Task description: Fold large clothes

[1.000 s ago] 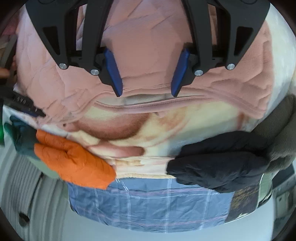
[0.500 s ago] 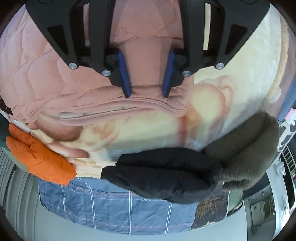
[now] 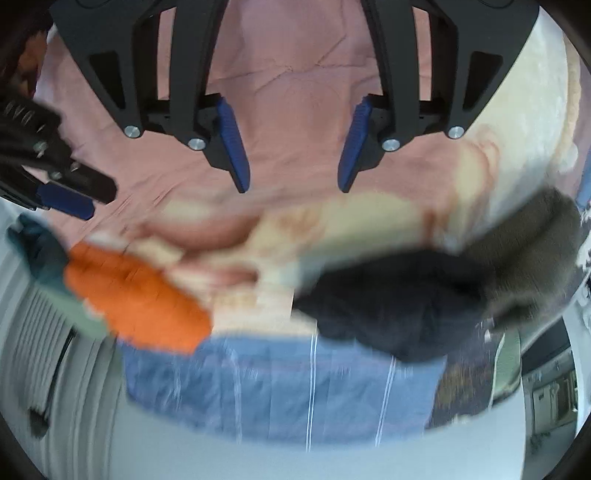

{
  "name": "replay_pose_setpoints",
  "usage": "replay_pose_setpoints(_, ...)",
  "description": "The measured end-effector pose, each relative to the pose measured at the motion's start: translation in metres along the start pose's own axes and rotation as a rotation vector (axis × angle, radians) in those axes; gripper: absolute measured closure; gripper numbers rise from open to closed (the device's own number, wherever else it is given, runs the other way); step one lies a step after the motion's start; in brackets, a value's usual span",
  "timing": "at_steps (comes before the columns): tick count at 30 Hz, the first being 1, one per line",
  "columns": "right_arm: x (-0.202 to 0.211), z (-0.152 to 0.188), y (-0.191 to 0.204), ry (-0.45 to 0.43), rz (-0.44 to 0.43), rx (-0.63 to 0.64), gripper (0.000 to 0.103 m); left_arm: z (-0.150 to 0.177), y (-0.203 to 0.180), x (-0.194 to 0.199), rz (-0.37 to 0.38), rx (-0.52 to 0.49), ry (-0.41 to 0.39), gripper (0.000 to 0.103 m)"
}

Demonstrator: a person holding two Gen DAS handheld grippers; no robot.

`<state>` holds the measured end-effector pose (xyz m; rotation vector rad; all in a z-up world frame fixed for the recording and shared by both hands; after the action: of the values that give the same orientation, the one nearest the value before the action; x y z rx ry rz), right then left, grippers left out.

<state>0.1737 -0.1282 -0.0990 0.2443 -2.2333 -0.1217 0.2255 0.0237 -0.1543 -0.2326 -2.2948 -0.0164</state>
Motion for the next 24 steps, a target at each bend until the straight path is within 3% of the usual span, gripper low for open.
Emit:
replay_pose_setpoints(1,-0.023,0.012,-0.004,0.063,0.015,-0.009,0.059,0.014,0.004,-0.022,-0.010,0.008,0.055,0.047)
replay_pose_setpoints(2,-0.044,0.022,-0.010,0.095,0.006,-0.024,0.059,0.018,0.005,-0.028,-0.001,0.013,0.050,0.046)
replay_pose_setpoints(4,-0.055,0.023,-0.015,0.077,-0.040,-0.072,0.059,0.017,0.003,-0.028,-0.001,0.011,0.036,0.047)
replay_pose_setpoints(9,-0.054,0.020,-0.010,0.067,0.001,-0.030,0.059,0.017,0.000,-0.028,-0.051,-0.038,0.030,0.047)
replay_pose_setpoints(14,-0.015,0.021,-0.012,0.014,0.004,-0.079,0.060,0.016,0.002,-0.027,-0.024,-0.020,0.020,0.047)
replay_pose_setpoints(17,0.032,0.039,0.018,-0.008,-0.155,-0.043,0.060,0.017,0.003,-0.026,-0.024,-0.018,0.020,0.047)
replay_pose_setpoints(20,0.020,0.076,0.019,0.049,-0.092,0.003,0.059,0.018,0.004,-0.025,-0.026,-0.021,0.023,0.046)
replay_pose_setpoints(24,0.005,0.084,0.025,-0.014,-0.016,0.076,0.057,0.018,0.002,-0.027,-0.040,-0.033,0.031,0.046)
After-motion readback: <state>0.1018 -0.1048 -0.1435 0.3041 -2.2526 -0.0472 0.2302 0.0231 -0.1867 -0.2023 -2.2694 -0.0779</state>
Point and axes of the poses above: each gripper's, at about its wrist camera, not at the fingertips, and x roughly against the way its jaws point, y to its left, z to its underside, the point moved 9 cm from there along -x, roughly the way its jaws point
